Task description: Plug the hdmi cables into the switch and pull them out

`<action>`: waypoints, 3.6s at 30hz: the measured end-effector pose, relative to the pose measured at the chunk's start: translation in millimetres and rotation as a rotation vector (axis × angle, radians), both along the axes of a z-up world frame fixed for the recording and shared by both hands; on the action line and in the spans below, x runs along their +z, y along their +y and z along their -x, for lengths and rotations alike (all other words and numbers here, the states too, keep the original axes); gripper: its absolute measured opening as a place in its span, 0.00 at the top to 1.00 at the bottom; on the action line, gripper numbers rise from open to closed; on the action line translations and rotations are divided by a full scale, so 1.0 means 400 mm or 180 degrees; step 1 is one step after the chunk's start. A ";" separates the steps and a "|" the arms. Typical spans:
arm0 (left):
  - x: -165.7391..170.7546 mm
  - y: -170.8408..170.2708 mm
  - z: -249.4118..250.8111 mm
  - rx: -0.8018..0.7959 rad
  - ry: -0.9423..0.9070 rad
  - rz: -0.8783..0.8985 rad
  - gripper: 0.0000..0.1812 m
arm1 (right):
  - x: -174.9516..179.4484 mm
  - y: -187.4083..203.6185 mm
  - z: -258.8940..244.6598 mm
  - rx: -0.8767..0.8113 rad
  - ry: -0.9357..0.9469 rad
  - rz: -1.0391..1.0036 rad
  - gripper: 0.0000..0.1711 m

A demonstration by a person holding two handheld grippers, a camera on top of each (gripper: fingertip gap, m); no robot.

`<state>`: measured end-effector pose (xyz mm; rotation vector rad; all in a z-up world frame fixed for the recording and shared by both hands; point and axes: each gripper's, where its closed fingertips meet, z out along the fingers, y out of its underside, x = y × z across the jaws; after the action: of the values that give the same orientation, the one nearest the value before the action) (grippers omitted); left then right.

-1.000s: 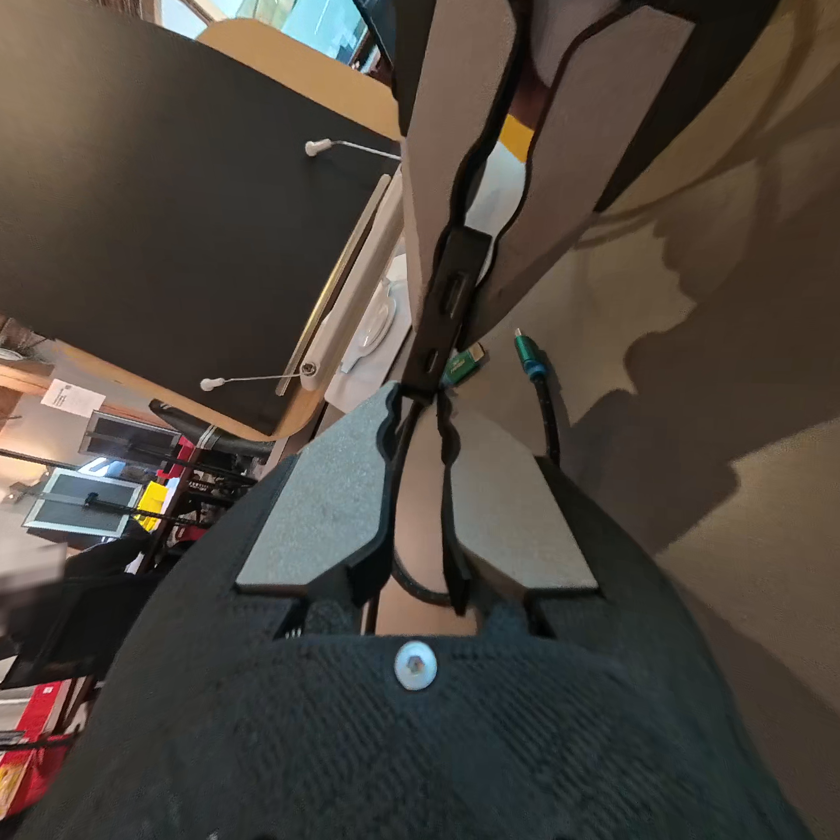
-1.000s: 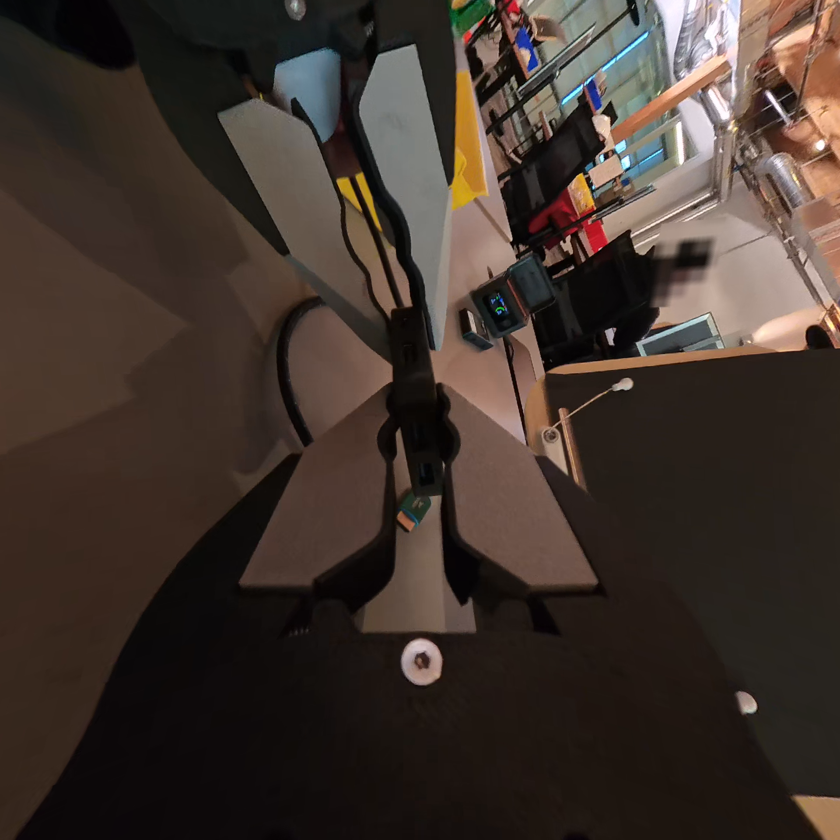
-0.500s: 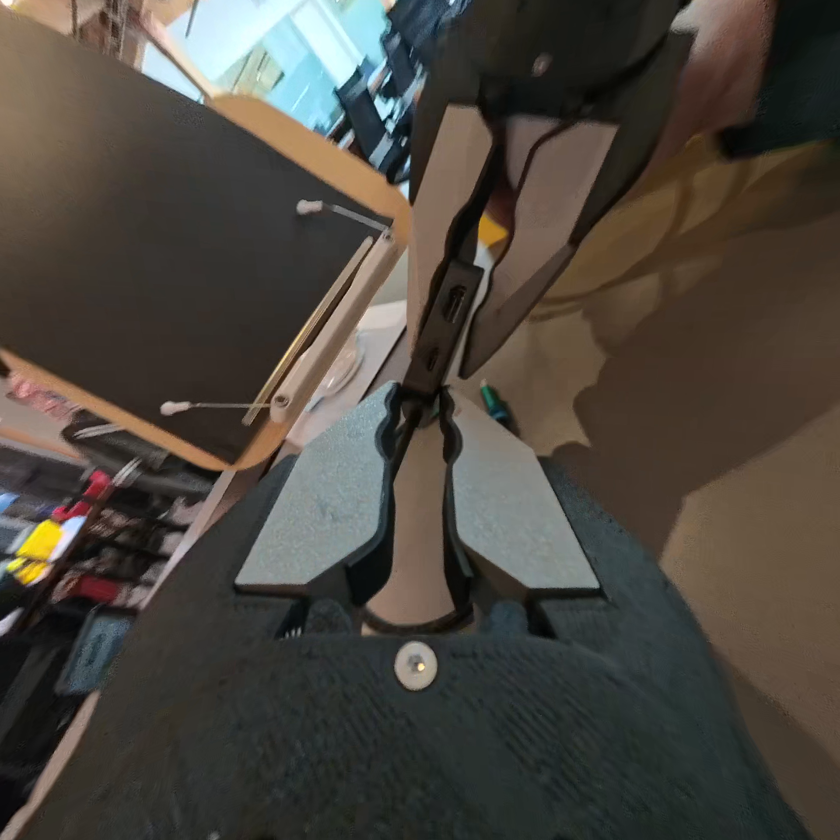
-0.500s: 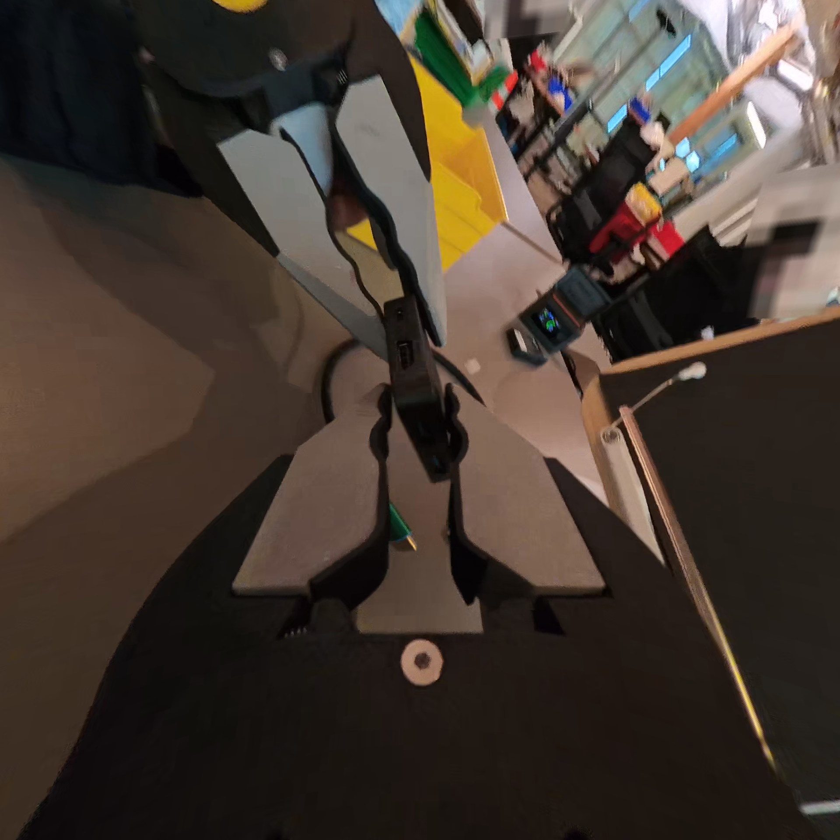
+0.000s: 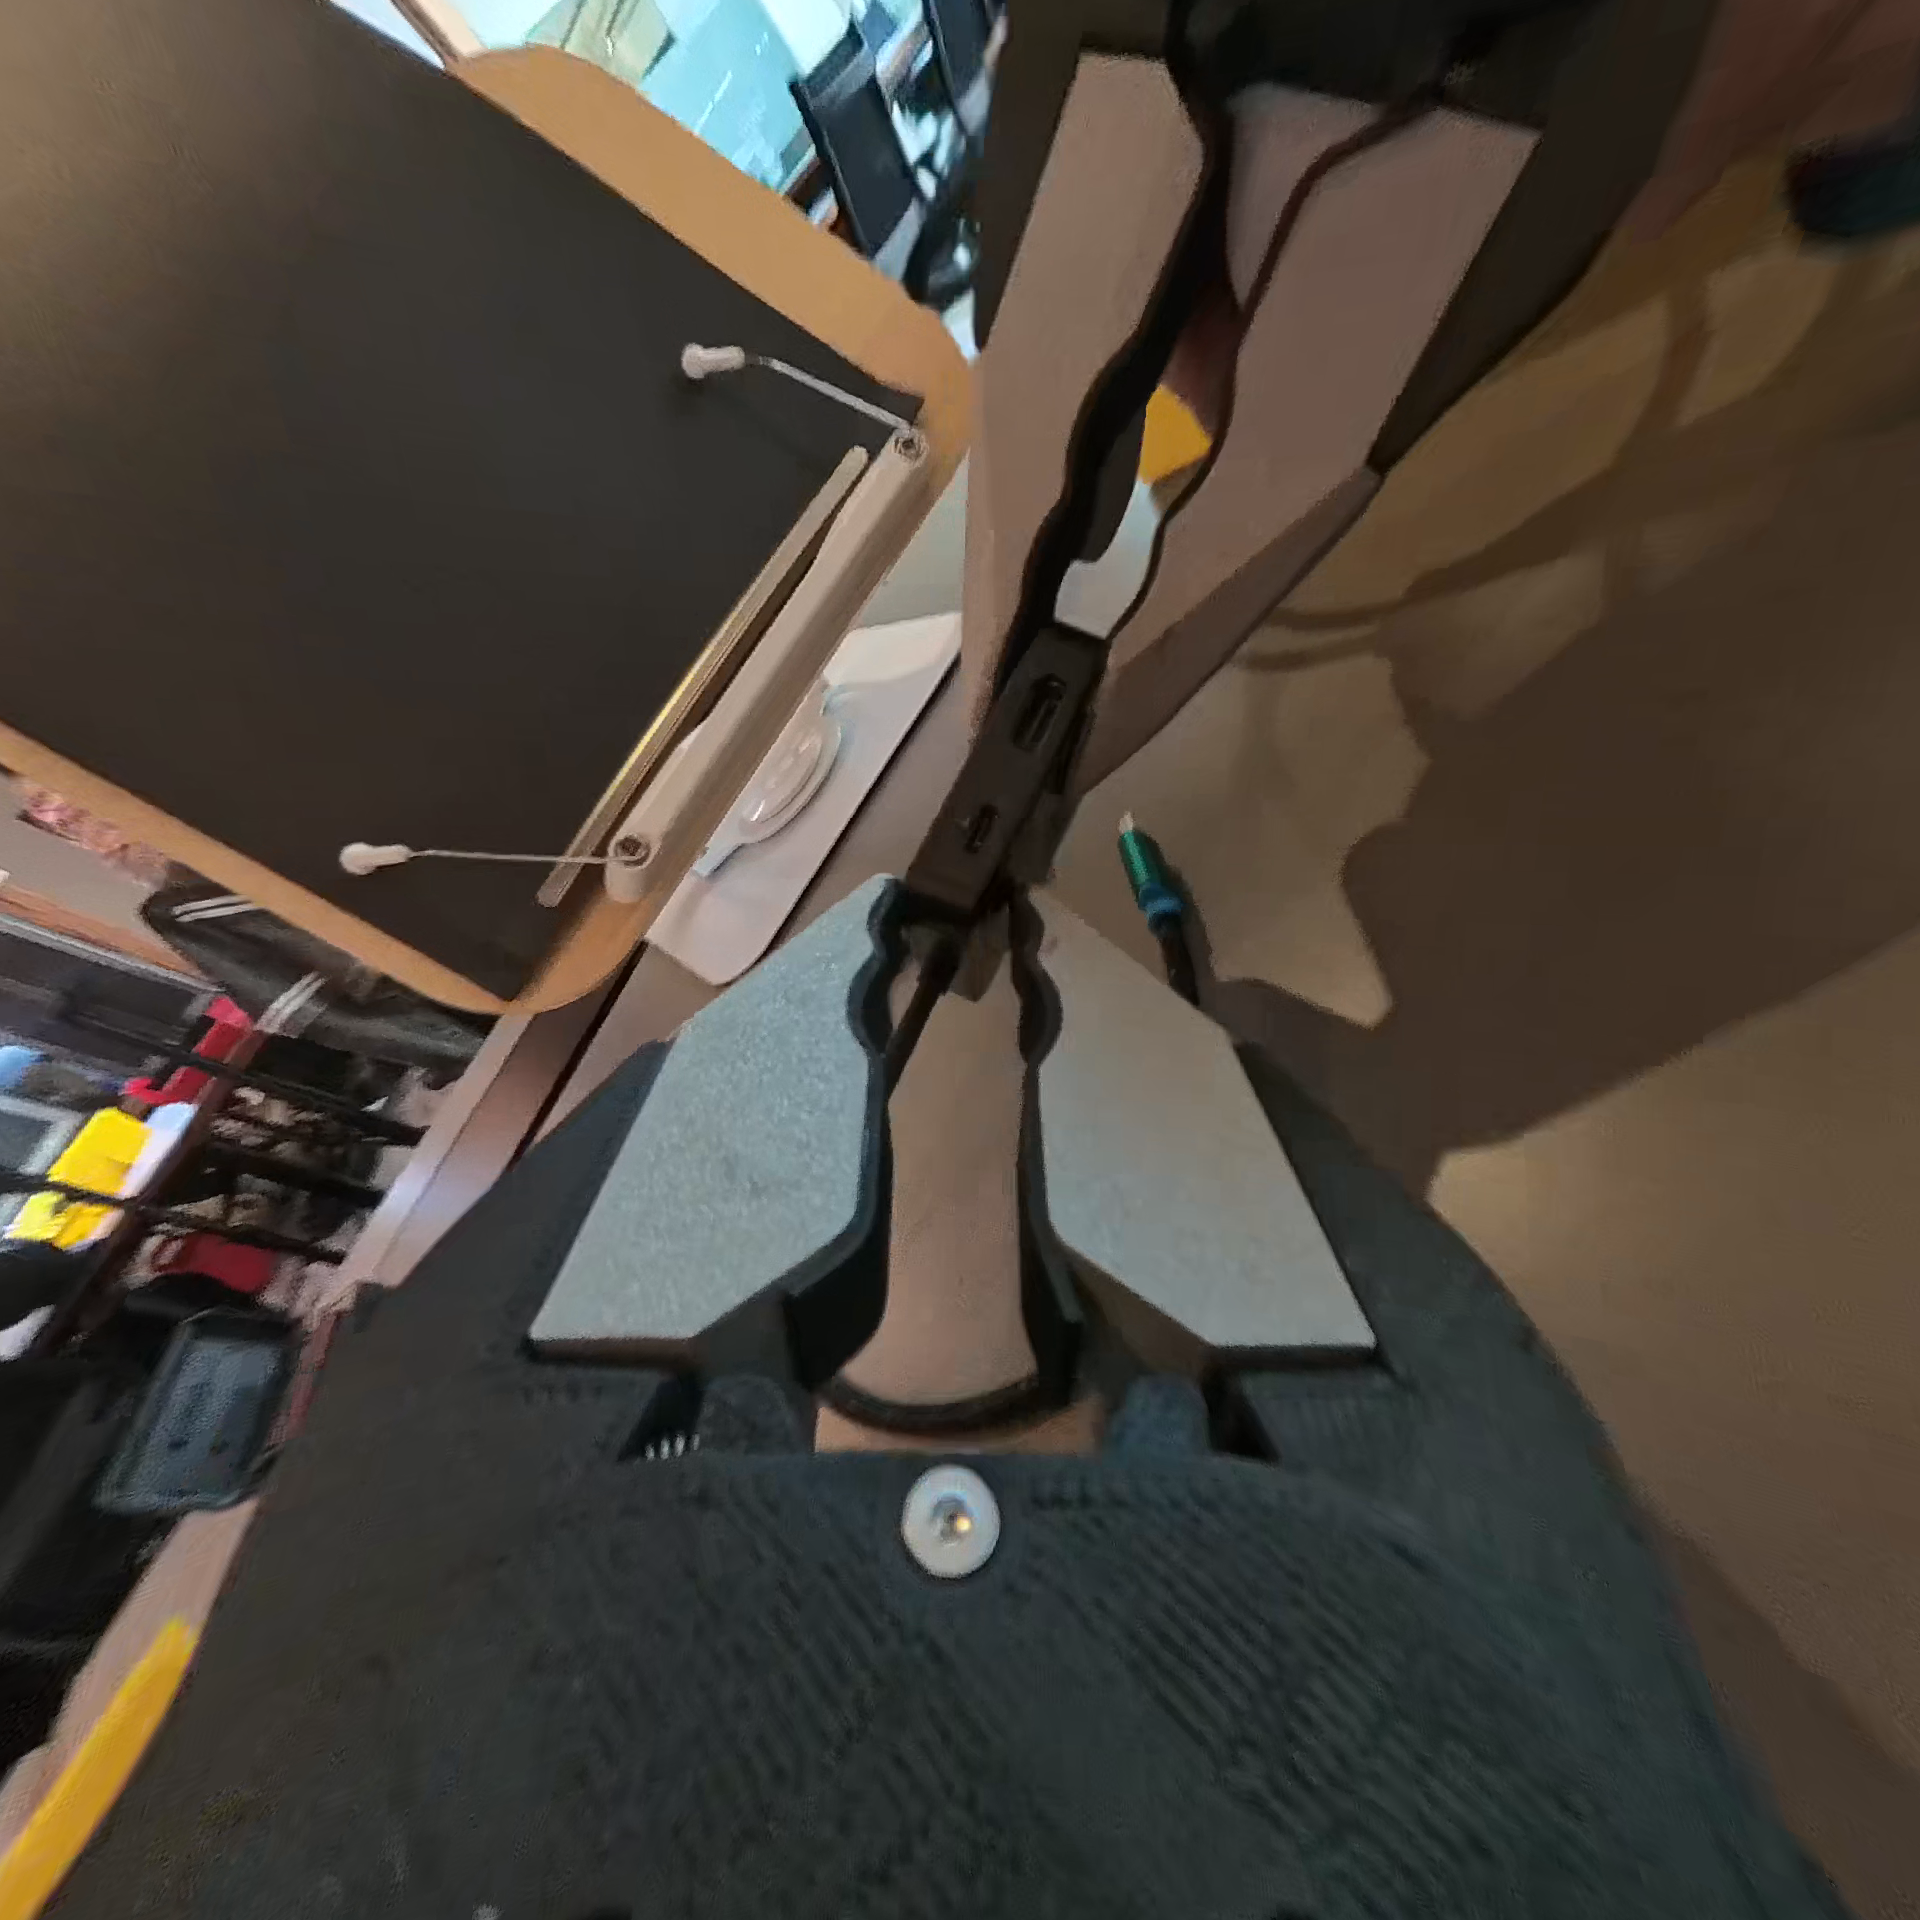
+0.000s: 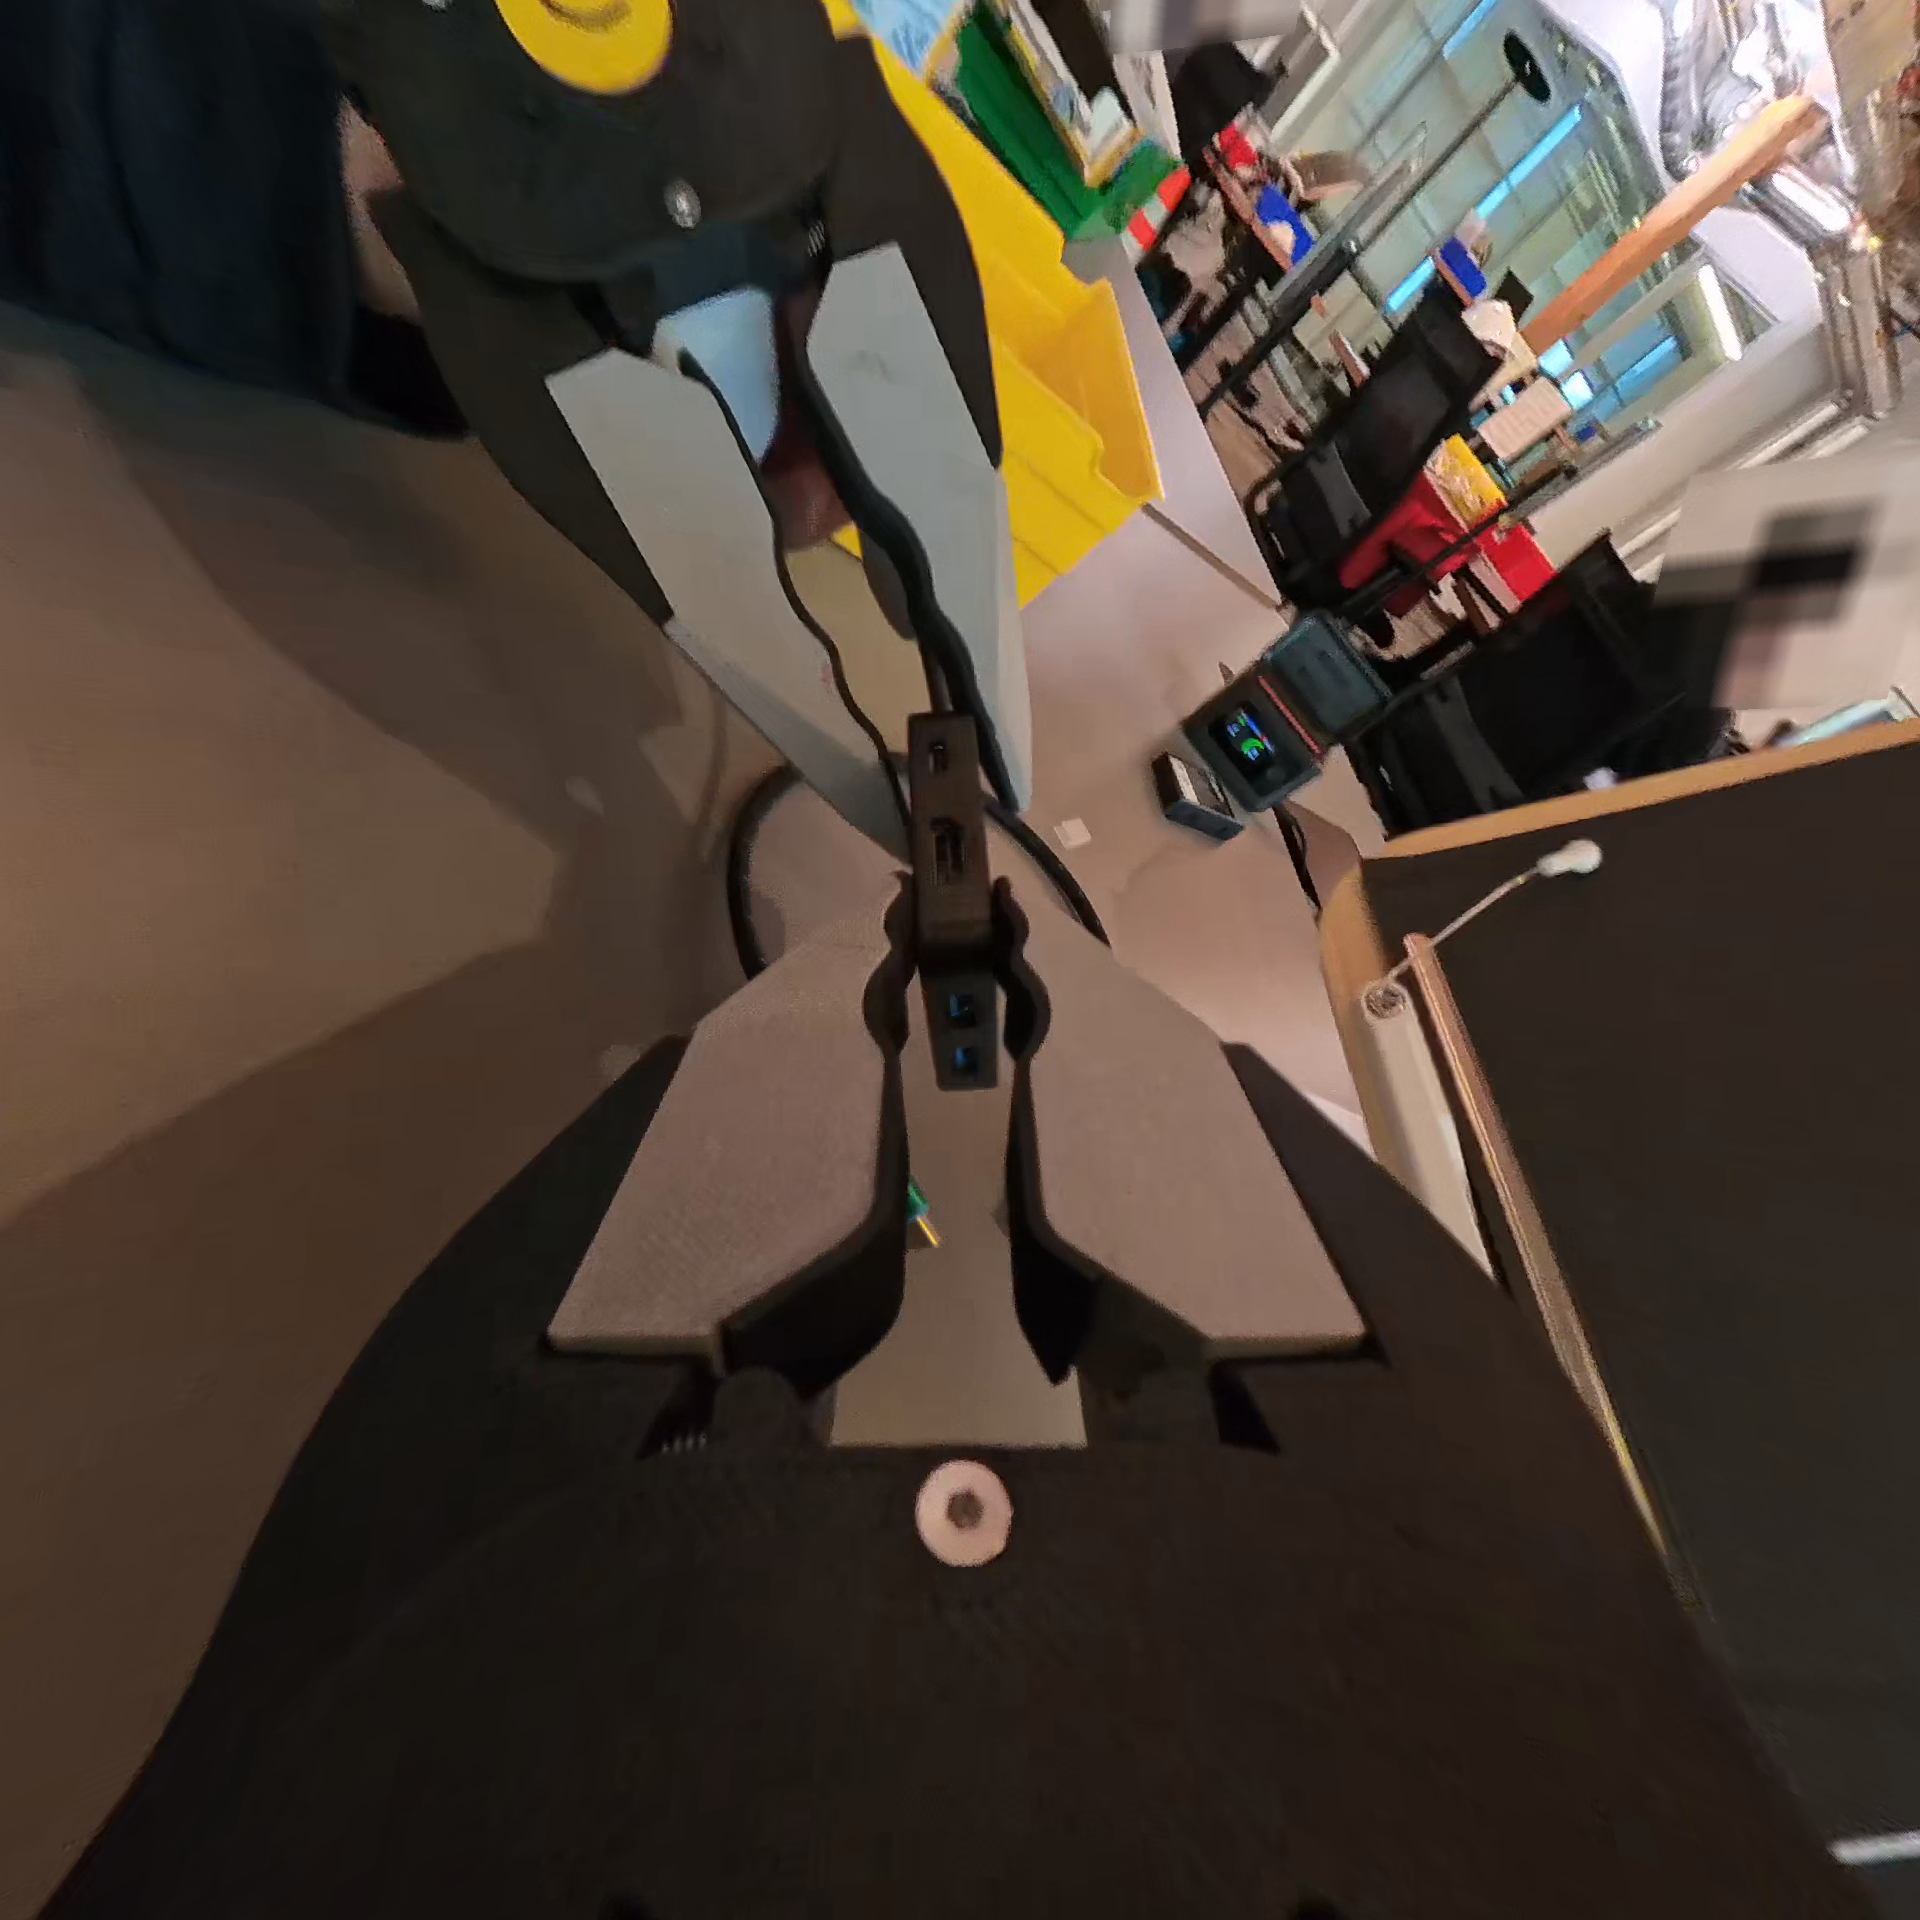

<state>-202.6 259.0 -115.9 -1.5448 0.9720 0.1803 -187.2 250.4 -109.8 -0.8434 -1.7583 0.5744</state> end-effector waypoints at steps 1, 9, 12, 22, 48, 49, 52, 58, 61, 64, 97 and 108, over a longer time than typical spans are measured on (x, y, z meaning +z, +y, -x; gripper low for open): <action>0.007 -0.006 -0.007 -0.0074 -0.0115 0.0006 0.89 | 0.008 -0.009 -0.003 0.0073 0.0038 0.0069 0.94; 0.008 -0.062 -0.077 -0.0658 -0.0205 0.0057 0.89 | 0.039 -0.097 -0.027 0.0735 0.0145 0.0391 0.94; 0.007 -0.050 -0.066 -0.0559 -0.0068 0.0030 0.91 | 0.036 -0.092 -0.020 0.0672 0.0162 0.0310 0.93; -0.037 -0.013 -0.021 -0.0149 0.0514 0.0077 0.93 | -0.017 -0.025 -0.002 0.0175 -0.0139 0.0215 0.91; -0.033 -0.020 -0.047 -0.0362 0.0250 0.0059 0.93 | -0.025 -0.033 0.004 0.0267 -0.0128 0.0203 0.92; -0.032 -0.021 -0.045 -0.0358 0.0236 0.0050 0.92 | -0.023 -0.035 0.004 0.0292 -0.0110 0.0230 0.92; -0.044 -0.019 -0.043 -0.0347 0.0166 0.0179 0.91 | -0.027 -0.038 0.004 0.0338 -0.0120 0.0236 0.93; -0.061 -0.012 -0.023 -0.0223 0.0329 0.0350 0.94 | -0.027 -0.030 0.008 0.0262 -0.0126 0.0409 0.91; -0.073 0.020 0.041 0.0228 0.0565 0.0336 0.94 | -0.044 0.010 0.005 -0.0061 -0.0318 0.0591 0.84; -0.079 0.044 0.108 0.0644 0.0638 0.0363 0.94 | -0.070 0.046 -0.005 -0.0307 -0.0506 0.0523 0.84; -0.151 -0.011 -0.013 -0.0096 0.0749 0.0694 0.94 | 0.007 0.179 -0.021 -0.1215 0.0061 0.1814 0.96; -0.118 -0.049 -0.069 -0.0446 0.0057 0.0946 0.81 | 0.018 0.127 -0.004 -0.0804 0.0055 0.2254 0.96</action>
<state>-174.8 239.5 -163.0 -1.7381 1.1560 -0.0524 -185.7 301.4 -102.8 -1.5123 -1.3968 1.0499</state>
